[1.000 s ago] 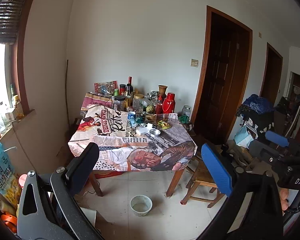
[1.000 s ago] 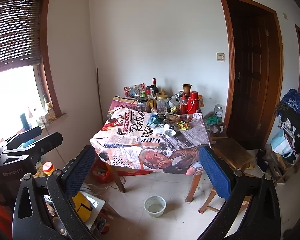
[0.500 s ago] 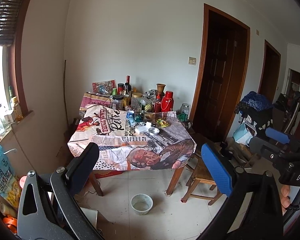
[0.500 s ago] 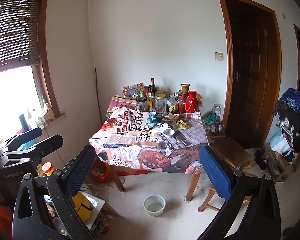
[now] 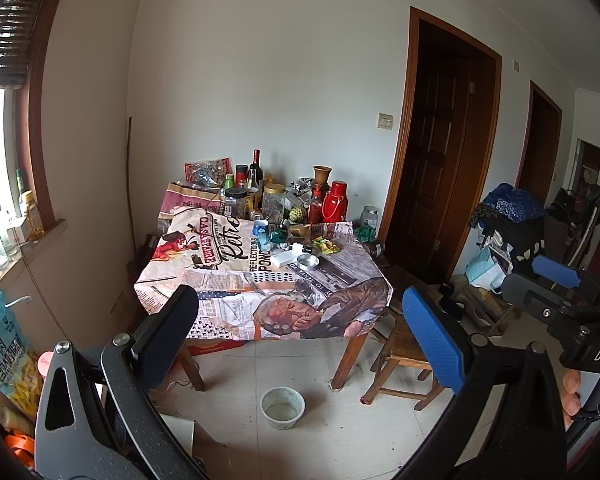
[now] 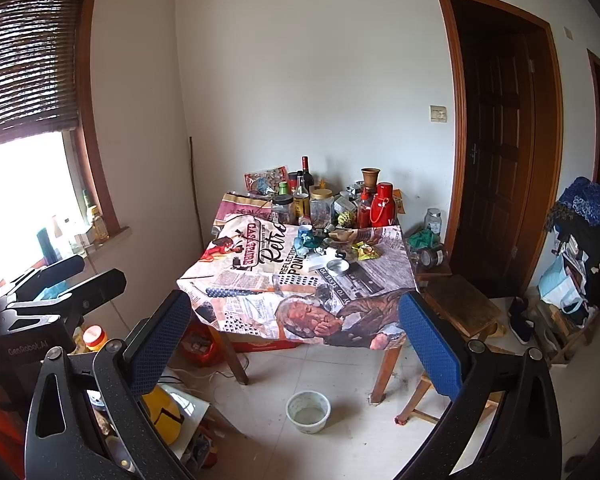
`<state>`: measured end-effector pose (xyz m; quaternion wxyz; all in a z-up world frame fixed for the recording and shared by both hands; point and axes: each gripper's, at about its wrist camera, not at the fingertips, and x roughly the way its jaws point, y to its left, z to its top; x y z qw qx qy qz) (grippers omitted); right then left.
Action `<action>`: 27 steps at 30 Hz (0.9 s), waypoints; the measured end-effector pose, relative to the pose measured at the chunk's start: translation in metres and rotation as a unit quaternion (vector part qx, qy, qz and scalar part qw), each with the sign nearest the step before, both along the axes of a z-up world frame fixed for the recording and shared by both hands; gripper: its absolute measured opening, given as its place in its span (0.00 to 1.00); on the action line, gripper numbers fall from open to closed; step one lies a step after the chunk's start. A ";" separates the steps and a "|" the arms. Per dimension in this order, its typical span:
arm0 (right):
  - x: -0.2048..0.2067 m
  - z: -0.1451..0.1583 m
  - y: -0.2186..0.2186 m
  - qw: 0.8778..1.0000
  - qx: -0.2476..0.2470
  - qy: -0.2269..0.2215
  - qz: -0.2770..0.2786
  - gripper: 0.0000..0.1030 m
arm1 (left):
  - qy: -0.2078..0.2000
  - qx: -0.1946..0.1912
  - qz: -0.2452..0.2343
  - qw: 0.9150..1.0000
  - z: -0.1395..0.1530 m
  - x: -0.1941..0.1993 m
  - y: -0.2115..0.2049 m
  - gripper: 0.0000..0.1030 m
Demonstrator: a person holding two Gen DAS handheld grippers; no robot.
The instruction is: Collect trash
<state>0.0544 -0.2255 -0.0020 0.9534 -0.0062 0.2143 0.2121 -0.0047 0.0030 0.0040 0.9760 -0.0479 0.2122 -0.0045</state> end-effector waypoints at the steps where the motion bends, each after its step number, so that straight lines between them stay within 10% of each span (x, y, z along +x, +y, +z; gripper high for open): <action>1: 0.000 0.000 0.000 1.000 0.000 0.000 0.000 1.00 | 0.000 0.000 0.001 1.000 0.000 0.000 0.000 1.00; 27: 0.009 -0.002 -0.009 1.000 0.008 0.008 -0.002 1.00 | 0.001 -0.005 0.005 1.000 -0.005 0.007 0.001 1.00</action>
